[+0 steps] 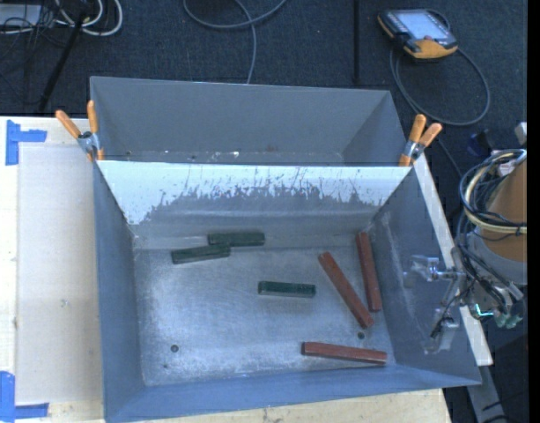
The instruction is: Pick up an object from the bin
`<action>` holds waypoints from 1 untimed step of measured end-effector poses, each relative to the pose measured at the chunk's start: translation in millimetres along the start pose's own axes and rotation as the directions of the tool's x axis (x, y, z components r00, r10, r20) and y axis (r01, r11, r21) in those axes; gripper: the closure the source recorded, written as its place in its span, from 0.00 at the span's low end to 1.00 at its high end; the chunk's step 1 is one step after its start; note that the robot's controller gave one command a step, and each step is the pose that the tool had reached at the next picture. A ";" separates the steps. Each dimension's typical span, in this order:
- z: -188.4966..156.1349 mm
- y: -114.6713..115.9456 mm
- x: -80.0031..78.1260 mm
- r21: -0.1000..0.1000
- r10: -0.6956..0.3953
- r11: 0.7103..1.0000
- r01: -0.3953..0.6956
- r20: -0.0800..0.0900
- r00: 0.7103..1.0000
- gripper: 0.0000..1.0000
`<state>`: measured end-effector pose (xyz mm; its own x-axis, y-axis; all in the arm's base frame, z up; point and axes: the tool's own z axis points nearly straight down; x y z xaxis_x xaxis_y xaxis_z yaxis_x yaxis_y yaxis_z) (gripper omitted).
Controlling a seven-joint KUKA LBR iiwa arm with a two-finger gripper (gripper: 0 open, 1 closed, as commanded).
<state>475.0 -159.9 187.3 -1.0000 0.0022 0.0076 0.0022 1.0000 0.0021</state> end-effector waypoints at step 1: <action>-2.7 0.7 -1.8 0.002 -0.004 1.000 0.004 0.006 1.000 0.00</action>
Offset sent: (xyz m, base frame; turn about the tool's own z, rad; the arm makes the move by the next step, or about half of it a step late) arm 0.0677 0.0083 -0.0394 0.0364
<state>476.9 -159.2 190.1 -1.0000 -0.0014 0.0014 -0.0014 1.0000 0.0005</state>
